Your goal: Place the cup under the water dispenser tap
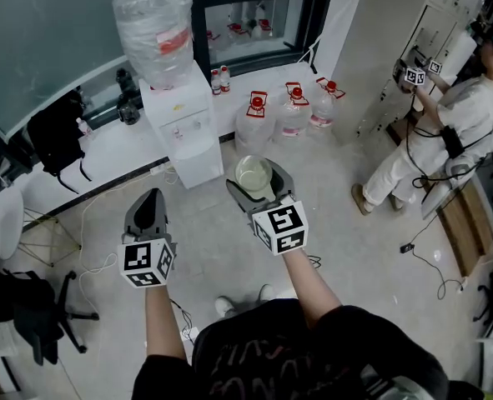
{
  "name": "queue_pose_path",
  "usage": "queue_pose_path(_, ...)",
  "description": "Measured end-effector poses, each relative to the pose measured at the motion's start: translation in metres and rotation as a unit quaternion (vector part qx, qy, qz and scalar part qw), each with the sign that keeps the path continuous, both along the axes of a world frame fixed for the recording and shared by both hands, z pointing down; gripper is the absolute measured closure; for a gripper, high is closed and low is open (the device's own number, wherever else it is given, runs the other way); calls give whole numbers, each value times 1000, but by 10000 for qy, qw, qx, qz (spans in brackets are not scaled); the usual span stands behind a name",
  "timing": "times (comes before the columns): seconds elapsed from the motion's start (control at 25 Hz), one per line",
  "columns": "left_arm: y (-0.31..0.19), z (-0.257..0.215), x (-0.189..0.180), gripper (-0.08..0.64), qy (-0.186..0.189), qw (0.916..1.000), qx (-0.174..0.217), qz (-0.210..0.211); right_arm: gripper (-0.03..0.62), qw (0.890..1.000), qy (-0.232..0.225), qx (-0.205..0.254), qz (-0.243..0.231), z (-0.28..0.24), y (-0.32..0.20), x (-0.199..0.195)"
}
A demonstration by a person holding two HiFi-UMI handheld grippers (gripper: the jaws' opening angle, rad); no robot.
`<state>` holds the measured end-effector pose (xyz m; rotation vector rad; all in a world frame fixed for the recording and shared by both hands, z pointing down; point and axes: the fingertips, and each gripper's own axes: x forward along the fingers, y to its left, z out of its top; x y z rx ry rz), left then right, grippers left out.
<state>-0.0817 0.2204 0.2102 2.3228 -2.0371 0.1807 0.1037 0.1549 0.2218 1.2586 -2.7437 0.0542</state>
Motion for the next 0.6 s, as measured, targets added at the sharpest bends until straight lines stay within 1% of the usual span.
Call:
queue_pose_path(0.28, 5, 1, -6, 549, 23, 9998, 47, 177, 199, 9998, 49, 6, 172, 1, 9, -5)
queue_pose_path(0.6, 24, 2, -32, 549, 35, 9993, 90, 351, 199, 9995, 84, 79, 300, -2, 30, -31)
